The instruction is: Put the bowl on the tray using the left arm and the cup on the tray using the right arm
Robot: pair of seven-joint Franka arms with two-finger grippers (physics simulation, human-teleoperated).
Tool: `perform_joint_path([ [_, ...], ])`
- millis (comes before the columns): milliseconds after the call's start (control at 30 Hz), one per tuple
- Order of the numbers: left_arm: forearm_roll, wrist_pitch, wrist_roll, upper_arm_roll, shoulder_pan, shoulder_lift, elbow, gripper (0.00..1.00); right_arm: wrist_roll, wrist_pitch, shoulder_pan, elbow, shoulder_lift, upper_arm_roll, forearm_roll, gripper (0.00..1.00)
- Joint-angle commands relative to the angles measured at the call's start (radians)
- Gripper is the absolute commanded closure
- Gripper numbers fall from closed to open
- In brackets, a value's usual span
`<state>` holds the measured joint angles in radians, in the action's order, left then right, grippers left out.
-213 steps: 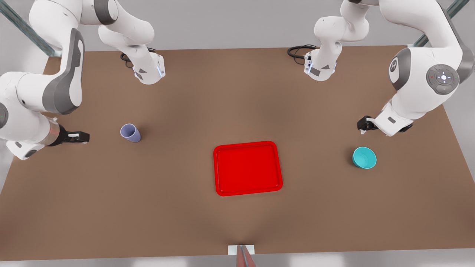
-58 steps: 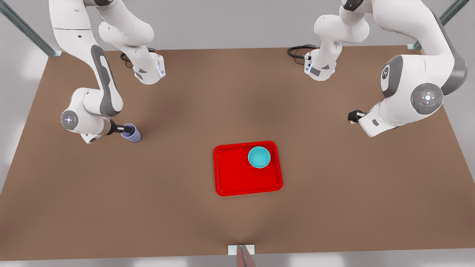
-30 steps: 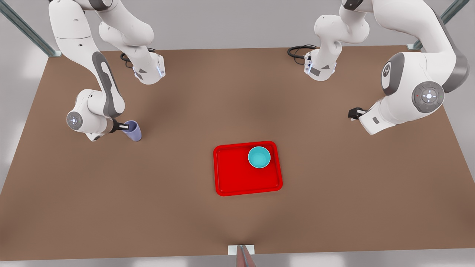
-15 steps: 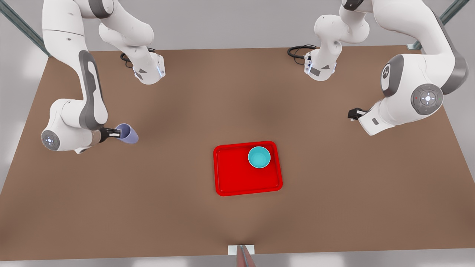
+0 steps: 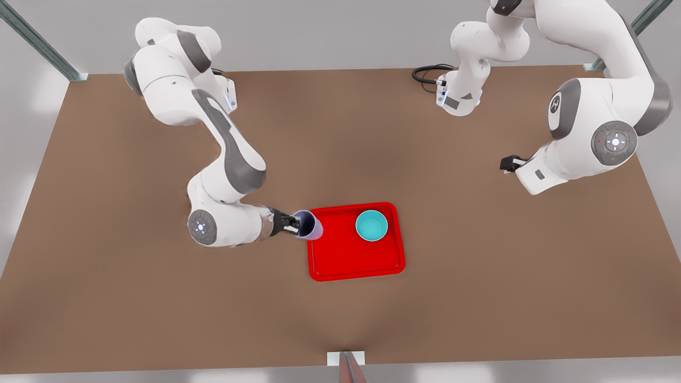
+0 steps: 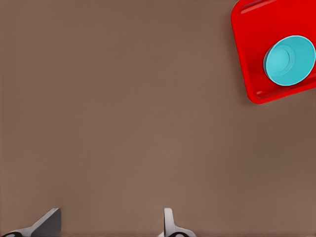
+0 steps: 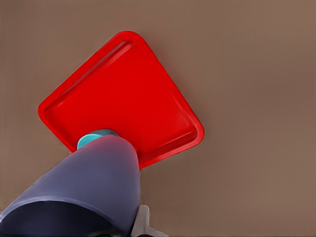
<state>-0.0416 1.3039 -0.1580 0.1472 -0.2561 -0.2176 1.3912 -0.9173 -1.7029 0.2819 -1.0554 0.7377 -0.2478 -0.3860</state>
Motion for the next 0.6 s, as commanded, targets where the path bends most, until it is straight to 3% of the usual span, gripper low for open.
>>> perform_joint_path([
  [0,0.000,0.002,0.000,0.000,0.000,0.000,0.000,0.00,-0.003,-0.004,0.008,0.008,0.009,-0.001,0.004,0.79],
  [133,0.000,0.003,0.000,0.008,0.000,-0.008,-0.001,0.00,-0.014,-0.047,0.060,0.049,0.101,0.002,0.015,0.79],
  [300,0.000,0.003,0.002,0.008,0.000,-0.009,-0.001,0.00,-0.002,-0.109,0.100,0.060,0.201,0.009,0.187,0.79],
  [567,0.000,0.003,0.000,0.022,0.000,-0.009,-0.001,0.00,-0.009,-0.178,0.154,0.061,0.241,0.010,0.230,0.76],
])
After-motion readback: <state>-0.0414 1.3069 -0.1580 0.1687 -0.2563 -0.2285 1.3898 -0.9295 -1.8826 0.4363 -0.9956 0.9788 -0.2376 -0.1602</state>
